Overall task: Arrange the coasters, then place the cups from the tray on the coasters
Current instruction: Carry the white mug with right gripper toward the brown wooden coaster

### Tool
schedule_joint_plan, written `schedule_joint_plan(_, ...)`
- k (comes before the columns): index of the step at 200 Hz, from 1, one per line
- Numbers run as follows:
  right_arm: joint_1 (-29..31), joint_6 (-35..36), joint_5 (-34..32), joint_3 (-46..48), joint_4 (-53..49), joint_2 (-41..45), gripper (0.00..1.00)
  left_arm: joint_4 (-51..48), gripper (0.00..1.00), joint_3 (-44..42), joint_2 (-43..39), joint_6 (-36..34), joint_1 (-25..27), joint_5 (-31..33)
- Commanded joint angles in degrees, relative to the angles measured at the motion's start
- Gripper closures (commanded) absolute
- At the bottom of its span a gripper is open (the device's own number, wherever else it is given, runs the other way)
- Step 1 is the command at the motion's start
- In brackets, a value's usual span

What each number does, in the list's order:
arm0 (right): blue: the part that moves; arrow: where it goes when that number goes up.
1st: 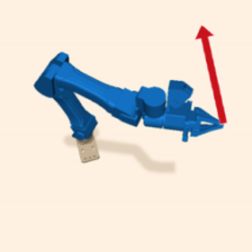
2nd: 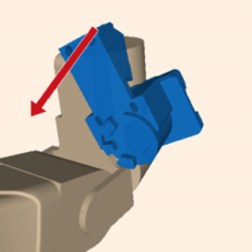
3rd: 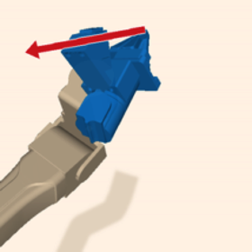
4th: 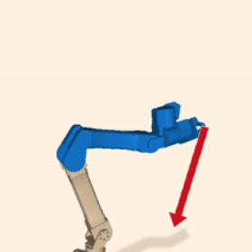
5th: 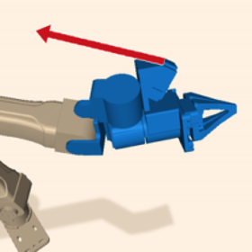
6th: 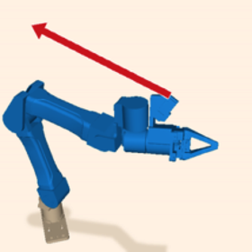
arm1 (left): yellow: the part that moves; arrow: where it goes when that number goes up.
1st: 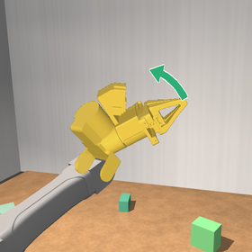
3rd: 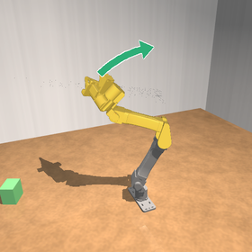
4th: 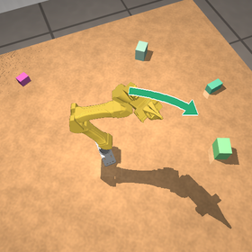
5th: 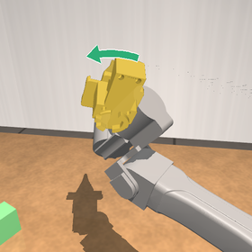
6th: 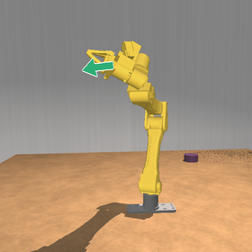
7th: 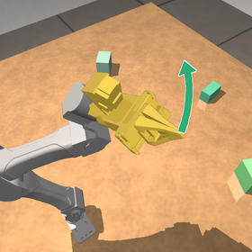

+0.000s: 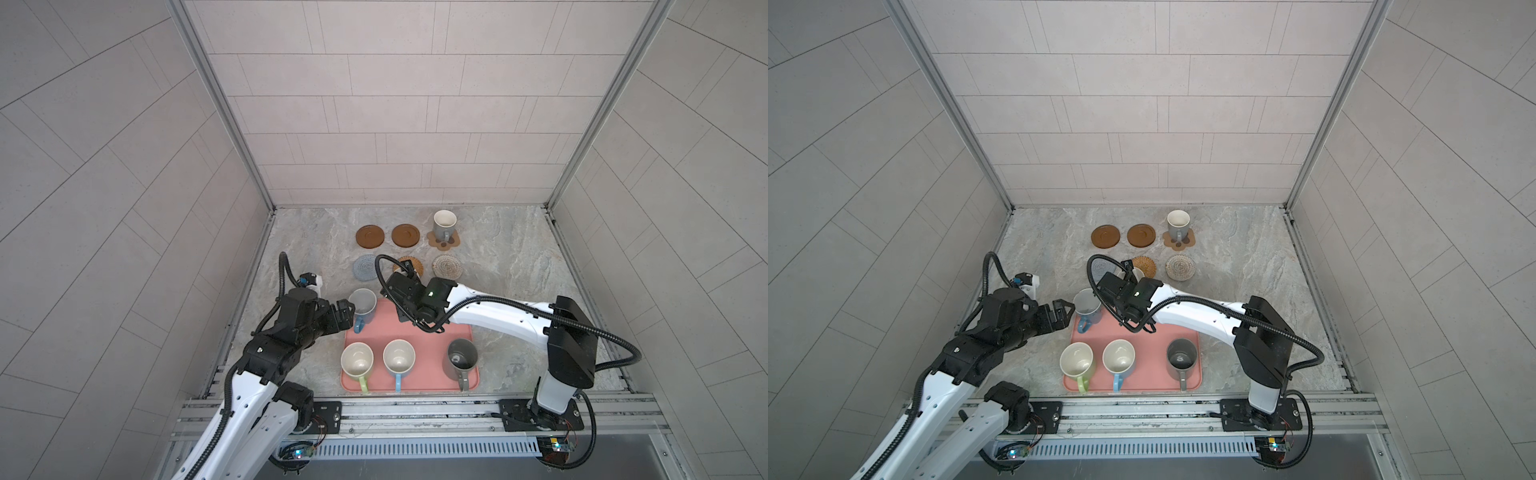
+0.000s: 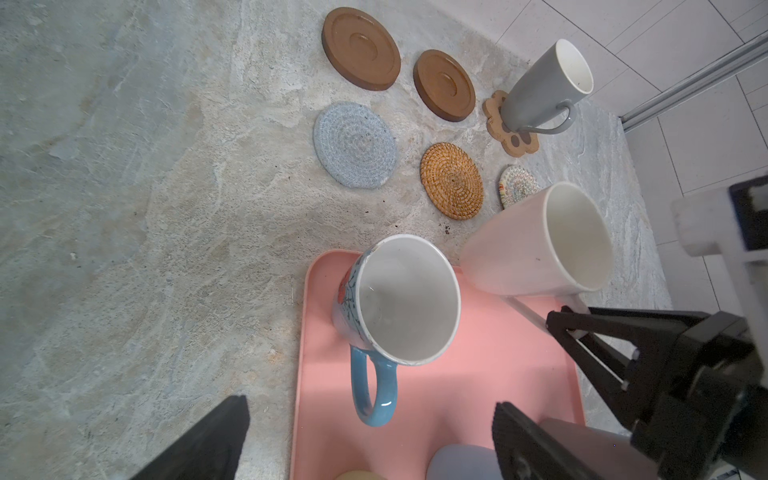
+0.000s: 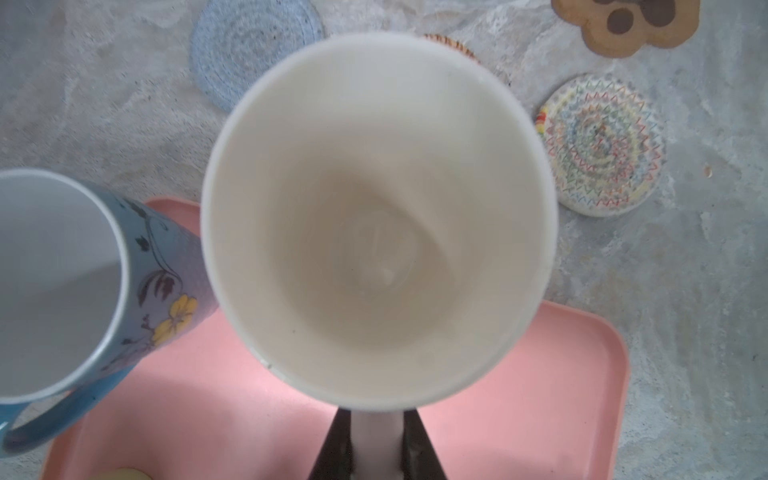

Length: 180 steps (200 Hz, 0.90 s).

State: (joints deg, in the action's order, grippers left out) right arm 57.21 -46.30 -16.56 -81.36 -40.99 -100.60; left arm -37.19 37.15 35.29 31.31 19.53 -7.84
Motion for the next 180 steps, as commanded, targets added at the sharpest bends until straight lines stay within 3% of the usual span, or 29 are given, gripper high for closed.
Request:
schedule_joint_plan(1,-1.2,1.1,-2.2,-2.9,0.4,0.3,0.91,-0.7,0.01,-0.3,-0.5,0.2,0.3,0.5)
schedule_joint_plan(180,-11.6,7.7,1.1,-18.7,0.1,-13.8,0.92,-1.4,0.01,-0.6,-0.9,-0.4,0.2,0.1)
